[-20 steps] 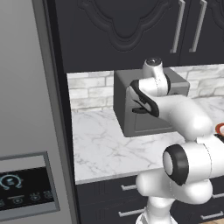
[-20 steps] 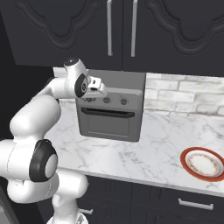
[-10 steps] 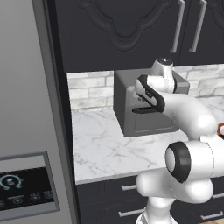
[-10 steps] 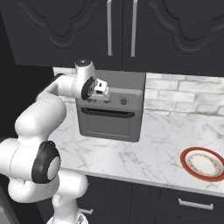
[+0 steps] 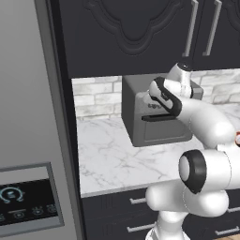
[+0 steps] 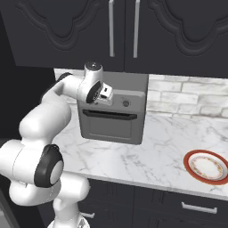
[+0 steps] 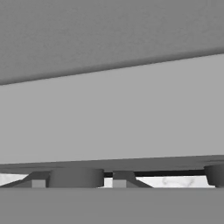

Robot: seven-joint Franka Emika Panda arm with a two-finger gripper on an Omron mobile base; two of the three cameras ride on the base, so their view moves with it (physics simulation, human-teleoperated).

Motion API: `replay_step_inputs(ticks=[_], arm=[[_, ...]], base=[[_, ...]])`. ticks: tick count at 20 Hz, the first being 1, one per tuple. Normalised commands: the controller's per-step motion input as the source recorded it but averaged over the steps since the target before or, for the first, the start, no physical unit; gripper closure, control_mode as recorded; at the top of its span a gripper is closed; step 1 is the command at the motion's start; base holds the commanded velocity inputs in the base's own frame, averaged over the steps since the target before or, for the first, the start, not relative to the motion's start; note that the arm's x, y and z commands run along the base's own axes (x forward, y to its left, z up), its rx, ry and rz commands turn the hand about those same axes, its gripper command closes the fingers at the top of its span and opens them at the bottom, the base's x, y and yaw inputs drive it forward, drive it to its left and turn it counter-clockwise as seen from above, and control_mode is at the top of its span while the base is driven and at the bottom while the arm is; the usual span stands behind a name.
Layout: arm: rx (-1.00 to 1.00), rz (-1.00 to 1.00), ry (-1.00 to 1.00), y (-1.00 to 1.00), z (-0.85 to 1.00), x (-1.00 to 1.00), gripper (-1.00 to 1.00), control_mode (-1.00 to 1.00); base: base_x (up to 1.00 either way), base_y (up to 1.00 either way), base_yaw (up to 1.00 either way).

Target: Pick up the bagel from the plate, place it on the toaster oven rack, close the door, and set the timer.

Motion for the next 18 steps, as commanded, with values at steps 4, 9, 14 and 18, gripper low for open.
replay_step_inputs(ticks=[4, 9, 14, 18], arm=[[0.16, 0.00, 0.00, -0.29, -0.01, 0.00, 1.00, -1.00], [0.16, 0.00, 0.00, -0.36, 0.00, 0.00, 1.00, -1.00], [0.27, 0.00, 0.00, -0.43, -0.17, -0.04, 1.00, -1.00], [0.37, 0.00, -0.02, -0.39, -0.35, -0.07, 1.00, -1.00]], base=[[0.00, 0.00, 0.00], [0.00, 0.00, 0.00], [0.00, 0.00, 0.00], [0.00, 0.00, 0.00]])
